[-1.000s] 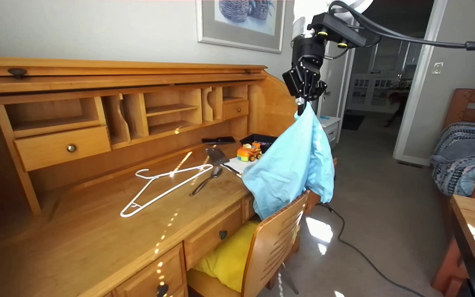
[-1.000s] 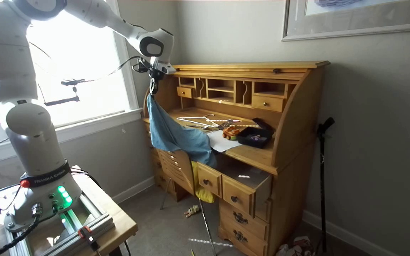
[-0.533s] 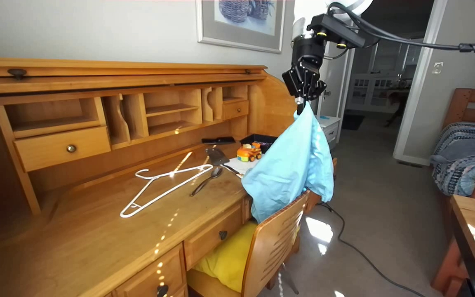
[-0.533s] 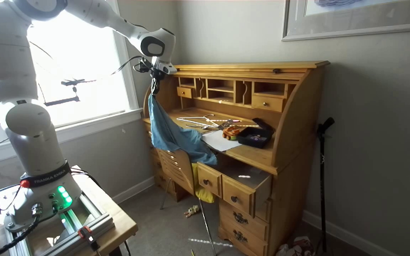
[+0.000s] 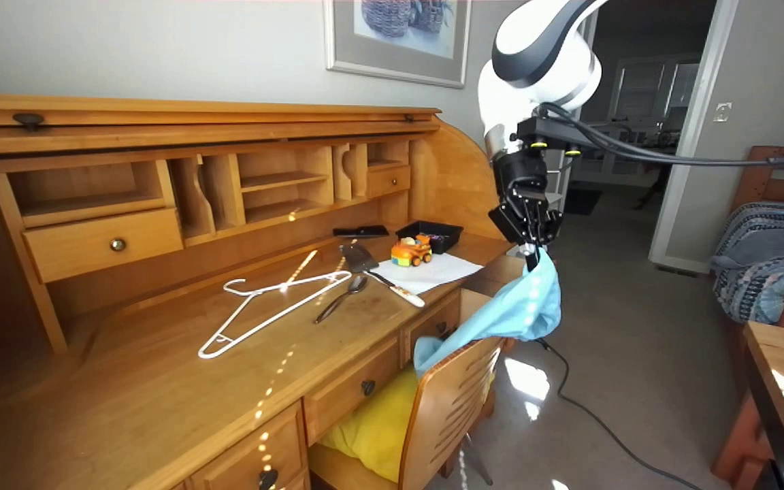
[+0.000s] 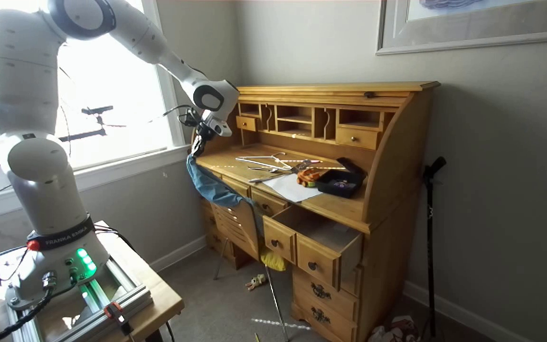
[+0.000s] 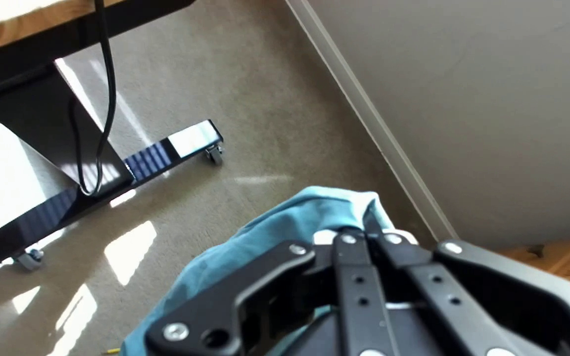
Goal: Pick up the blue cloth and put it on the chair
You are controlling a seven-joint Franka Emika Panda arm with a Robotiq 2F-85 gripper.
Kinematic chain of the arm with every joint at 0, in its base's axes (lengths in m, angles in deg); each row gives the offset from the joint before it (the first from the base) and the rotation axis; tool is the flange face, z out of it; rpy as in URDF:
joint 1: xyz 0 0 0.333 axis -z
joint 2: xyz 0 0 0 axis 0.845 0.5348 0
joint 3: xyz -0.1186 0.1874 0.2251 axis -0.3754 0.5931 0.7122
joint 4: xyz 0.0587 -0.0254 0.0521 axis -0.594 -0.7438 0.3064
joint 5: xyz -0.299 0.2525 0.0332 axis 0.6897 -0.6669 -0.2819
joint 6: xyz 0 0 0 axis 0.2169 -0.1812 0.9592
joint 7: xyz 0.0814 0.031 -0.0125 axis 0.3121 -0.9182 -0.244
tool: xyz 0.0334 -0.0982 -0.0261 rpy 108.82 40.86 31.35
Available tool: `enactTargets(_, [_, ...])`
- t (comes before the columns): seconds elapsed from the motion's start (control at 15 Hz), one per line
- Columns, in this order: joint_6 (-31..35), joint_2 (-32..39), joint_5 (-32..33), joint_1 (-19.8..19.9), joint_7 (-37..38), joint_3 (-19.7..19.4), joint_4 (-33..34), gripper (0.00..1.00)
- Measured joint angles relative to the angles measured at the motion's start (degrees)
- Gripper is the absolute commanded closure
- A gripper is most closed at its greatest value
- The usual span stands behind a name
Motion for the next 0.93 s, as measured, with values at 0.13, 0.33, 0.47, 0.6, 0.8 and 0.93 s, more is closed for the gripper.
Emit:
enactTargets(0.13, [0.9,0.8,0.0,0.0,-0.1,-0.1,-1.1,0.99])
enactTargets(0.33, [2.9,-1.3,0.0,0.0,0.0,-0.4,-2.3,0.99])
enactTargets(0.47, [5.4,-5.1,0.0,0.0,0.2,-0.5,-4.8,0.99])
enactTargets(0.6, [7.7,-10.3,0.4,-0.4,1.0,-0.5,-7.8,0.99])
enactTargets(0.8, [7.5,-18.6,2.2,-0.8,3.9,0.2,-12.4,0.99])
enactTargets(0.93, [4.2,-24.1,4.9,-0.9,7.0,1.1,-15.7,0.99])
